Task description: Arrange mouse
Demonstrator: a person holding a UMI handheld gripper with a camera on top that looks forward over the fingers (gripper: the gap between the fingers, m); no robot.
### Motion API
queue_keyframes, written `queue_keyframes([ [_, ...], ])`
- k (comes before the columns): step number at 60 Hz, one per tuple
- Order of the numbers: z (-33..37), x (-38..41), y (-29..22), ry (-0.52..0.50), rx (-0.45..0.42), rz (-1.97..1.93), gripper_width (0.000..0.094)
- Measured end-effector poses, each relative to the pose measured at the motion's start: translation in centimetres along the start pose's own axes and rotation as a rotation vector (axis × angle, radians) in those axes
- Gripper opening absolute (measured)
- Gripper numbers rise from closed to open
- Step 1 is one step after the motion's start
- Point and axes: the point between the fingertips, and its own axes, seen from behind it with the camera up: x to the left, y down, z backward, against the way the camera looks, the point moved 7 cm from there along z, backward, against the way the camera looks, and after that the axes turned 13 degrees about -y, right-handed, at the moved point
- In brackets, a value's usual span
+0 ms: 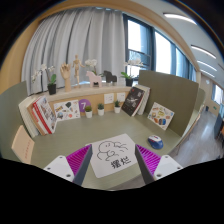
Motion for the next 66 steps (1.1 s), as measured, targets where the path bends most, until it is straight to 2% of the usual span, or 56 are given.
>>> queue_keyframes([
  [7, -0.7, -1.0, 2.4, 0.002, 0.028, 0.016, 0.0857],
  [20, -2.4, -7.5, 7.9, 0.013, 0.106, -0.015, 0.0854],
  [35, -5.7, -19.2, 11.3, -0.080, 0.186, 0.065, 0.0854],
  [50, -11.0, -29.5, 9.9, -0.177, 0.215, 0.064, 0.0840],
  [57, -14.5, -31.3, 9.0, -0.250, 0.232, 0.054, 0.0833],
  [66, -18.6, -32.0, 8.3, -0.286, 0.247, 0.093, 0.0823],
])
